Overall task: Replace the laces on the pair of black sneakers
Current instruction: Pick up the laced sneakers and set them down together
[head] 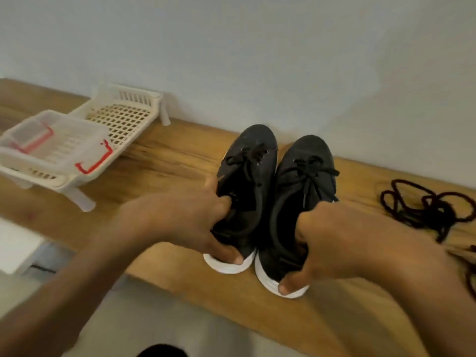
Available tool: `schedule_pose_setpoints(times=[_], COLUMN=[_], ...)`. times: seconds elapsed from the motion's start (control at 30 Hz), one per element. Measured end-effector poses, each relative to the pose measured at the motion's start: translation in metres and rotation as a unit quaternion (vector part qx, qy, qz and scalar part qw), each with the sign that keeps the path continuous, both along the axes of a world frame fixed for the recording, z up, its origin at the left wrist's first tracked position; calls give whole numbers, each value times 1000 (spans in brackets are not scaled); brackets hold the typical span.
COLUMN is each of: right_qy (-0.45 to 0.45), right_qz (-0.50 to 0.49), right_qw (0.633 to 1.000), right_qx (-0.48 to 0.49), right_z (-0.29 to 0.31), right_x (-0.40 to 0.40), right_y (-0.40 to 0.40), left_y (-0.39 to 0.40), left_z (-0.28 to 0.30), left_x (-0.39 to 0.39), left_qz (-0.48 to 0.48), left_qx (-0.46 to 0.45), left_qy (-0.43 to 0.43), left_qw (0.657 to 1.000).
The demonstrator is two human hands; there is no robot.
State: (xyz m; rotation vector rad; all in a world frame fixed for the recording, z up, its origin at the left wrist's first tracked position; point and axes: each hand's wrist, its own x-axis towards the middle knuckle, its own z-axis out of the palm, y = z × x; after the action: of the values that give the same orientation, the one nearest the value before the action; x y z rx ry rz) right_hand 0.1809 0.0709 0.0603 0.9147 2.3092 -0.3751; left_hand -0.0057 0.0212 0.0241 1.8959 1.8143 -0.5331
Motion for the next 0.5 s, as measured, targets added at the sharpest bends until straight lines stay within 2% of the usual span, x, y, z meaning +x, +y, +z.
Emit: schedule_pose_setpoints(times=[0.1, 0.2, 0.23, 0.37, 0.5], right_qy=[-24, -63, -63, -131, -108], right_qz=[-7, -11, -15, -32, -78], right_qw=[999, 996, 996, 985, 986], right_qx=[-34, -63, -68, -106, -104], right_z=[-1, -3, -16, 6, 19], right_x=[-6, -16, -17, -26, -22], right_y=[3, 7, 7, 8, -6], left_y=[7, 13, 15, 8, -4], left_z=[-4, -4, -13, 5, 21], left_x=[0, 8, 13, 15, 14], left_qz=[4, 23, 27, 91, 148], left_qx=[-40, -87, -85, -89, -62], left_qy=[-25, -5, 7, -21, -78], left_qw=[999, 996, 996, 992, 984])
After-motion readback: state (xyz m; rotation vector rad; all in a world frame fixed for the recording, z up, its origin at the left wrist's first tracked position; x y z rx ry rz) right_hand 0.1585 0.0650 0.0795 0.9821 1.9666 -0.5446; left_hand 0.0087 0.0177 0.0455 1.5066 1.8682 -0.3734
